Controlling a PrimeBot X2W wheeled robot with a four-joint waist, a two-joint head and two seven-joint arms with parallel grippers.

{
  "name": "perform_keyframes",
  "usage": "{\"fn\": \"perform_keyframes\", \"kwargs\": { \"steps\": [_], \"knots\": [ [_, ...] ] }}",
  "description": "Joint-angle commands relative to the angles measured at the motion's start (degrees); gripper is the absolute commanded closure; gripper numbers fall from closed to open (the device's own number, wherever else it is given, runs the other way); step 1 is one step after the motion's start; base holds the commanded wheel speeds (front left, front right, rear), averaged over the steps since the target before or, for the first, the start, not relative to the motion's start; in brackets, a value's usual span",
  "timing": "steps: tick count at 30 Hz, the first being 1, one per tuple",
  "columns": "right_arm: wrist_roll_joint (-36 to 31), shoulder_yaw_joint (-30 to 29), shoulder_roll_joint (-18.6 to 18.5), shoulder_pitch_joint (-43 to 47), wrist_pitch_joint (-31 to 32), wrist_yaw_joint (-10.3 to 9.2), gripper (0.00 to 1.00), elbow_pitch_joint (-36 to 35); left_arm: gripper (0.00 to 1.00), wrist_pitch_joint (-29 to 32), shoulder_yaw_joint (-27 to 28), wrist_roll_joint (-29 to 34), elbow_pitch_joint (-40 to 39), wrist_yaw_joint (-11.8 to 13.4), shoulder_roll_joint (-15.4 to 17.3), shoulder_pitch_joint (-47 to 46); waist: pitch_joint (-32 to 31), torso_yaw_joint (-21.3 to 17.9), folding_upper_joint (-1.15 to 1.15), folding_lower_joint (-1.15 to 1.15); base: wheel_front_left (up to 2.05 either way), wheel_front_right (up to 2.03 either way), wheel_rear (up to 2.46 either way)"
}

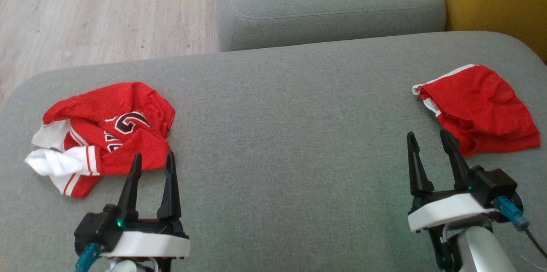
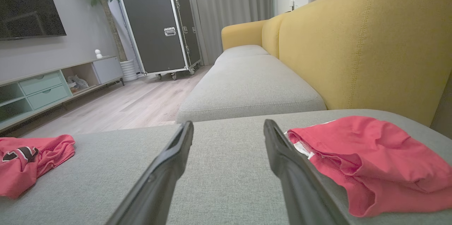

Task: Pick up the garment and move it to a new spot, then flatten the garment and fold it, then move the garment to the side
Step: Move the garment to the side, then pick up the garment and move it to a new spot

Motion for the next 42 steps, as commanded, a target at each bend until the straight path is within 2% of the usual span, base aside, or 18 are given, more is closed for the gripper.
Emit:
{"fn": "perform_keyframes", "kwargs": {
  "steps": [1,8,20,28,36,42],
  "knots": [
    [0.06,1.52,-0.05,-2.32,-0.53,-0.05,0.00,-2.13,0.00,-0.31,2.02,-0.14,-1.87,0.35,0.37,-2.29,-0.05,0.10,0.00,0.00,0.00,0.00,0.00],
    [0.48,2.64,-0.04,-1.50,-0.53,-0.05,0.00,-2.07,0.00,-0.31,2.20,-0.22,-1.40,0.26,0.37,-2.59,-0.66,2.94,0.00,0.00,0.00,0.00,0.00],
    [3.10,7.52,-0.04,-0.02,-0.53,-0.05,0.00,-1.64,0.00,-0.31,3.39,2.37,-0.70,0.14,0.37,-1.36,-2.63,14.05,0.00,0.00,0.00,0.00,0.00],
    [4.91,9.98,-0.04,0.99,-0.53,-0.05,0.00,-1.30,0.00,-0.31,4.28,4.26,-0.36,0.09,0.37,-0.02,-4.11,19.85,0.00,0.00,0.00,0.00,0.00],
    [5.83,10.65,-0.04,1.45,-0.53,-0.05,0.00,-1.14,0.00,-0.31,5.45,4.71,-0.87,0.03,0.37,1.01,-4.91,22.13,0.00,0.00,0.00,0.00,0.00],
    [6.46,10.70,-0.04,0.81,-0.53,-0.05,0.00,-1.09,0.00,-0.31,5.26,5.94,-1.05,0.01,0.38,0.47,-3.98,20.94,0.00,0.00,0.00,0.00,0.00]
  ]
}}
